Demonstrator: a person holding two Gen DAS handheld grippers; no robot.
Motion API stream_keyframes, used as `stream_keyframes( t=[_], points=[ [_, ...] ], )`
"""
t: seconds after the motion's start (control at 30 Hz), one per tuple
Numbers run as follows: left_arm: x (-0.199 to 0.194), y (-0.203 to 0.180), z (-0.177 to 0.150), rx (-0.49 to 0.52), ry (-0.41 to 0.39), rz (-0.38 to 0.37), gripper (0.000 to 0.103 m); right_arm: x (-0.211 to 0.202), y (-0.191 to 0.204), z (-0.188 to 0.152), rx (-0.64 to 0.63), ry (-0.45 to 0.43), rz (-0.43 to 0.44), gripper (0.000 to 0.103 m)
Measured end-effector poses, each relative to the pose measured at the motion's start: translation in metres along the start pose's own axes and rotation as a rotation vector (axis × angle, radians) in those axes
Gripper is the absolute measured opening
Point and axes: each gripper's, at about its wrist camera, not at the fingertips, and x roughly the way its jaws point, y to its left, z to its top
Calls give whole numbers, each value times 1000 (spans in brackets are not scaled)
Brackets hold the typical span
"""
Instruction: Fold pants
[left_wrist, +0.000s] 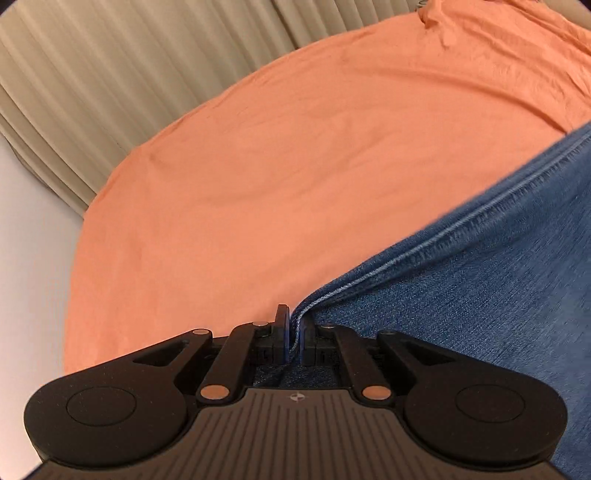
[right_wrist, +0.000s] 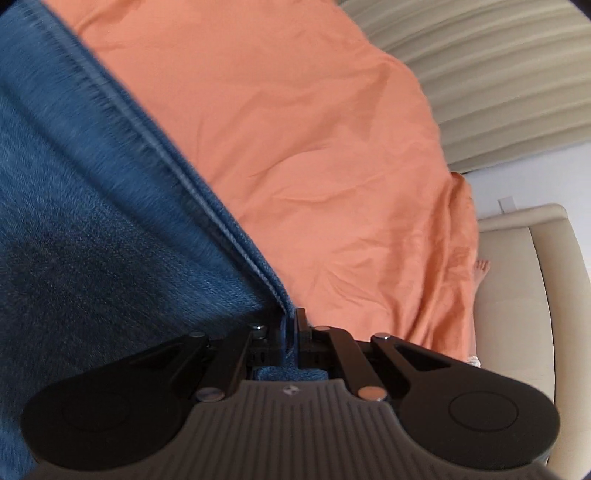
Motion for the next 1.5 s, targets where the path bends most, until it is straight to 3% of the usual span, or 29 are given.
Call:
stream_keyframes(
  t=[0.13,0.23,0.3,0.33,0.37,0.4,0.5,0.63,0.77,1.0,1.1,1.23,1.37,1.5],
  points=[
    [18,-5,8,11,72,2,6,4,-8,10,60,26,-6,0],
    [32,-6,5,-6,137,-2,22,15,3,15,47,57,-19,0],
    [31,-3,-1,-28,142,19,54,26,9,17,29,66,-23,0],
    [28,-2,-1,-41,138,32,85,27,11,17,34,74,-12,0],
    [23,0,-5,-47,118,27,91,29,10,17,49,74,-1,12],
    [18,-2,-3,-48,108,14,90,30,9,16,66,75,3,29],
    [-7,4,-11,-83,113,1,86,26,-3,14,107,55,-3,50],
    [-67,23,-31,-167,68,-15,86,-14,-15,13,248,10,77,54],
    [-117,58,-67,-316,74,-28,86,-72,-10,12,422,-56,287,61],
    [-175,111,-161,-518,101,-23,85,-164,73,11,494,-114,636,60],
    [-166,139,-184,-664,90,-70,85,-198,108,10,507,-143,749,59],
    [-143,160,-230,-942,1,-176,86,-236,159,11,517,-184,883,53],
    [-109,168,-272,-1183,-49,-225,84,-251,203,17,518,-184,933,51],
    [-69,171,-298,-1399,-120,-364,84,-263,235,29,508,-199,926,52]
  ],
)
